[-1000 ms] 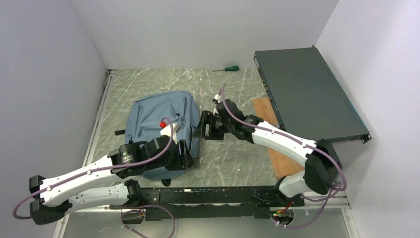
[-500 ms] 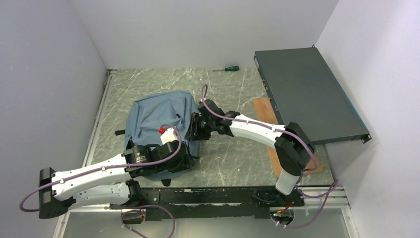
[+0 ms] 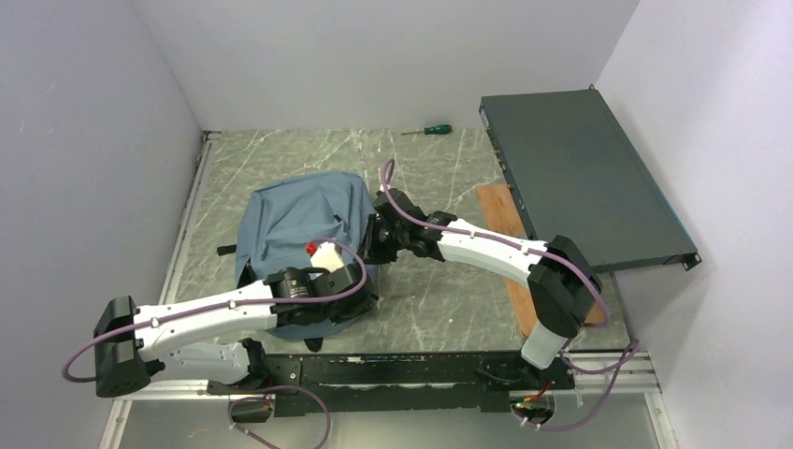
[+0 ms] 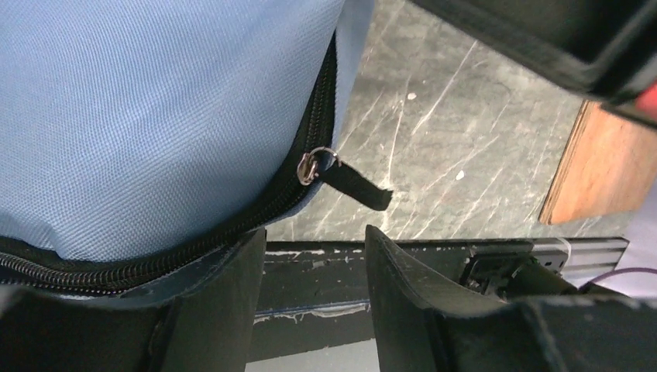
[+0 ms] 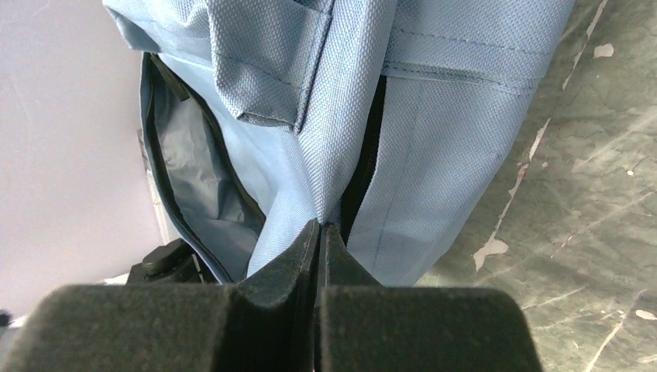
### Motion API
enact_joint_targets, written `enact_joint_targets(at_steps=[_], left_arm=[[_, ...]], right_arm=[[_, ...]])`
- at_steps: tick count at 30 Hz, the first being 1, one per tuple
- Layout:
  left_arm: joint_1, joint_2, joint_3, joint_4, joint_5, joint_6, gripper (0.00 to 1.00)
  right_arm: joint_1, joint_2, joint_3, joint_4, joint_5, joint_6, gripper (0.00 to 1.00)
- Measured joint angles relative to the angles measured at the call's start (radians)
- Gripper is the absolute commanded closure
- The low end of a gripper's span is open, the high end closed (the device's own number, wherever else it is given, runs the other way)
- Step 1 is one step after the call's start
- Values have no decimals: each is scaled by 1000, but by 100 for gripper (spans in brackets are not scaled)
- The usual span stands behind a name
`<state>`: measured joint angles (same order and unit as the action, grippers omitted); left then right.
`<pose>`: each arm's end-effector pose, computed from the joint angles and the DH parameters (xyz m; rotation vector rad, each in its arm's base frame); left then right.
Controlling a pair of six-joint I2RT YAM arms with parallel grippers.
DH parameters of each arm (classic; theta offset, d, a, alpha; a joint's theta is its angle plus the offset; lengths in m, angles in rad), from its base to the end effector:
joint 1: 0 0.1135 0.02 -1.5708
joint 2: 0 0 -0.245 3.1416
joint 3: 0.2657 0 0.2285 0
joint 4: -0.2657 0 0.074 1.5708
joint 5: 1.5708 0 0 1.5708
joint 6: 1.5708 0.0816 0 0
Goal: Pack the student bag
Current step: Zip the student bag at the center of the board.
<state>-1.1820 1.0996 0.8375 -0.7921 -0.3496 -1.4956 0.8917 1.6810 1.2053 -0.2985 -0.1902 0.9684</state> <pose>0.1061 -0.1853 0.2016 -0.5321 2.5797 -0.5697 0.2271 0.3059 0.2016 -0.0046 2.6226 1.0334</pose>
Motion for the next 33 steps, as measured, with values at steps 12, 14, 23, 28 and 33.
enact_joint_targets(at_steps=[12, 14, 23, 28, 33], left_arm=[[-5, 154, 194, -71, -109, 132, 31], [-7, 184, 211, -79, -112, 134, 38], [-13, 130, 100, -10, -167, 26, 44], [-13, 68, 30, 57, -199, -17, 59], [-13, 130, 60, 28, -201, -38, 68]], right_arm=[[-1, -10, 0, 0, 0, 2, 100], [-1, -16, 0, 0, 0, 6, 100], [-8, -58, -29, -7, 18, 40, 100], [-15, -64, -29, -8, 21, 48, 100], [-19, -64, -29, -16, 20, 47, 100]])
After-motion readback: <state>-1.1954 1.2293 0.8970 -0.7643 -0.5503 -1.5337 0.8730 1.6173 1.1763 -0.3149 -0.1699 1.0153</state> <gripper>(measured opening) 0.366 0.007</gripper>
